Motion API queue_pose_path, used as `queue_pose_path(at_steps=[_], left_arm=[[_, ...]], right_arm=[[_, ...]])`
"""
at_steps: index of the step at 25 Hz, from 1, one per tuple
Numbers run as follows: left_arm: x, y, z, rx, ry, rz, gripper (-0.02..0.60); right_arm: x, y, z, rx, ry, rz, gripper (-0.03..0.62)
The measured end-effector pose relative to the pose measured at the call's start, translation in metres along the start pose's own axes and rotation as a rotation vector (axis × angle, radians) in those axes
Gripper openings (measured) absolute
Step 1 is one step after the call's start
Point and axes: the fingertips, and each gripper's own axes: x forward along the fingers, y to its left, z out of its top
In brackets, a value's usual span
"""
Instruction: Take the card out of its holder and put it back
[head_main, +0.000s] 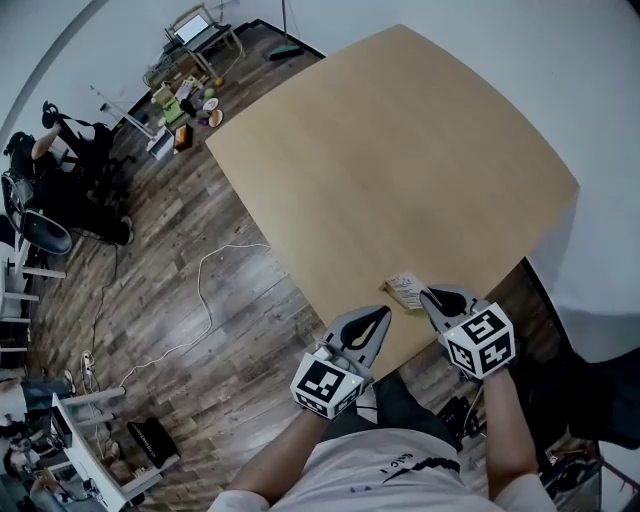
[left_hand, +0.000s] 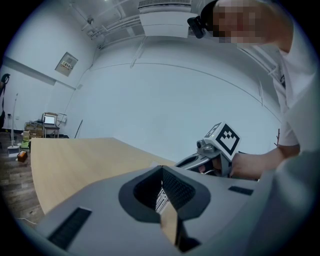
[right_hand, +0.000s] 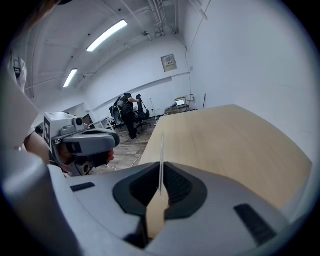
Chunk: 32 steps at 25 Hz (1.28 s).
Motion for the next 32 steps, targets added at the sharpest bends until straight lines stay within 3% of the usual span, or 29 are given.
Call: queue_pose_path(at_steps=[21, 32], left_arm=[[-0.063, -0.018, 0.081, 0.087, -0.042, -0.097, 0.014], [-0.093, -0.047, 0.107, 0.128, -0.086, -0.171, 0.011]], right_arm=[[-0.097, 0.070, 0.080, 0.097, -0.247, -0.066, 0.028], [-0.125, 0.103, 0.085, 0.116, -0.308, -0.094, 0.028]])
